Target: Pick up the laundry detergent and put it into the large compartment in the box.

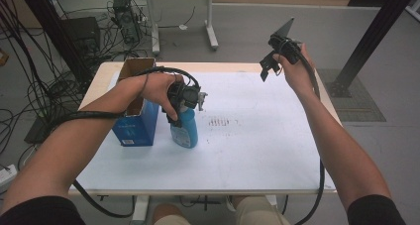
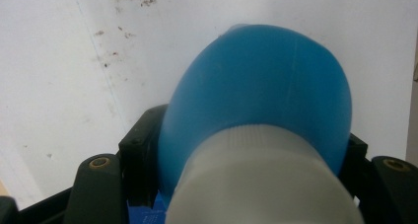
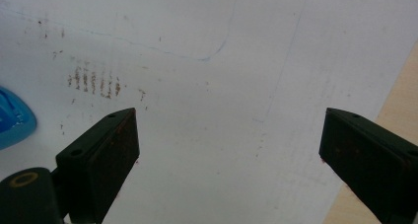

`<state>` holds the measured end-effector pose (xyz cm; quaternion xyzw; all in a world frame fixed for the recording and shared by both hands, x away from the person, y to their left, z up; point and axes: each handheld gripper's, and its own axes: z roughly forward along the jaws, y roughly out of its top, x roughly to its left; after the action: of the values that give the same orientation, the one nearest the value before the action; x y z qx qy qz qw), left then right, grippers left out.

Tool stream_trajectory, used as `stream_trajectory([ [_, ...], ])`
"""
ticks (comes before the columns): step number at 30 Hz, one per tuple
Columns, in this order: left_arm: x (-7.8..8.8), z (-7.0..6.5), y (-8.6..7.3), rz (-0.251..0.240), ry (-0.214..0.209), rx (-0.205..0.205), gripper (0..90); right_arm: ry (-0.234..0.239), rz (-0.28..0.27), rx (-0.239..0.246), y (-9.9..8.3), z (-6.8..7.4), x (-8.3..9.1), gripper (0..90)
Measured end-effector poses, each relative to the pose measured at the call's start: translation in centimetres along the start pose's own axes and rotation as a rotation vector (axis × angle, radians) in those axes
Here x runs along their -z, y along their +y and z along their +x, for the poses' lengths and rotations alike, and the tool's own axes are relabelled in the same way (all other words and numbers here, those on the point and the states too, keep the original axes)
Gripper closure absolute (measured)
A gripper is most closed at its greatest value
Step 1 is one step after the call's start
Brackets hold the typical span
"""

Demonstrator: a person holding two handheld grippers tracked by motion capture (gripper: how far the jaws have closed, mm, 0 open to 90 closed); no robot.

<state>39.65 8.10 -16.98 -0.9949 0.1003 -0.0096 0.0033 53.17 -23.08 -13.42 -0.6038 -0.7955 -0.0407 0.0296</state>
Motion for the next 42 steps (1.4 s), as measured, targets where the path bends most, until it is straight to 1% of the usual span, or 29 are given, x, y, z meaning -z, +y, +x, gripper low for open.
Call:
stream_trajectory([
  [9, -0.02, 0.08, 0.00, -0.001, -0.002, -0.001, 33.7, -0.002, 0.001, -0.003, 0.10, -0.04, -0.09, 8.3],
  [10, -0.02, 0.09, 0.03, 0.000, -0.003, -0.001, 33.7, -0.002, 0.000, 0.002, 0.10, -0.07, -0.11, 8.3],
  [24, 0.02, 0.36, 0.38, 0.014, -0.013, -0.002, 34.0, -0.007, 0.003, -0.004, 0.18, -0.02, -0.14, 8.3],
  [29, 0.00, 0.27, 0.31, 0.011, -0.011, 0.006, 34.1, -0.008, 0.002, 0.000, 0.19, -0.04, -0.19, 8.3],
  [42, 0.01, 0.24, 0.31, 0.011, -0.010, 0.007, 34.2, -0.010, 0.002, 0.000, 0.22, 0.08, -0.22, 8.3],
])
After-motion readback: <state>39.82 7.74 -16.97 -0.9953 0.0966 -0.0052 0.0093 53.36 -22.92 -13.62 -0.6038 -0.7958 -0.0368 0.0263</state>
